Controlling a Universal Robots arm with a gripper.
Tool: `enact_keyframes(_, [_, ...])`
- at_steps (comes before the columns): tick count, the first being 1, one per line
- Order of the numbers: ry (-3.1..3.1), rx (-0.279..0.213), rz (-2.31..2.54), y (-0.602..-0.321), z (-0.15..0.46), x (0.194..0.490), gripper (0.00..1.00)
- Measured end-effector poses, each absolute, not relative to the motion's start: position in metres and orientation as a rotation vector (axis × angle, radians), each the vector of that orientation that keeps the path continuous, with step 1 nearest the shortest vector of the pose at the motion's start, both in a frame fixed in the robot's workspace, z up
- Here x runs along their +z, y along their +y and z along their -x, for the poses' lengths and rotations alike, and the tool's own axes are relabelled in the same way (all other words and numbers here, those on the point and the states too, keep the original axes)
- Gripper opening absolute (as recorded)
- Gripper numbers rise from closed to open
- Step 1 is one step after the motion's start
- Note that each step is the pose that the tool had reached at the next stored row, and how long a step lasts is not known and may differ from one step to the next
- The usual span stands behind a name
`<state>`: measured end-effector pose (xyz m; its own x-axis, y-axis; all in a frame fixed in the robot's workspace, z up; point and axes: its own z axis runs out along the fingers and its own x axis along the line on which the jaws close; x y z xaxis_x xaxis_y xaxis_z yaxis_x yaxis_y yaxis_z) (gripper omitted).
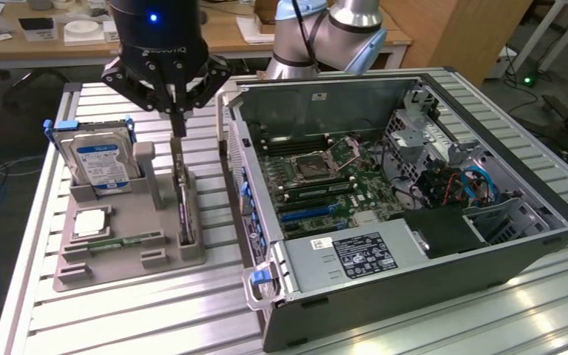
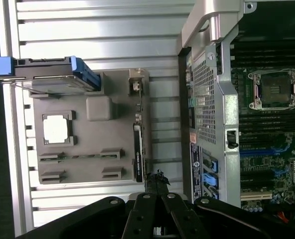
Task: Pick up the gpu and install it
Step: 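Reach for the gpu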
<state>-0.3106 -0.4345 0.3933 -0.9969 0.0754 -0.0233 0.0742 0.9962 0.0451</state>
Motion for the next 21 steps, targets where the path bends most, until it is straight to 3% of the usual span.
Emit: enact_keyframes(21, [3.114, 0.069, -0.116, -0.4353, 0.3208, 0.3933, 0.11])
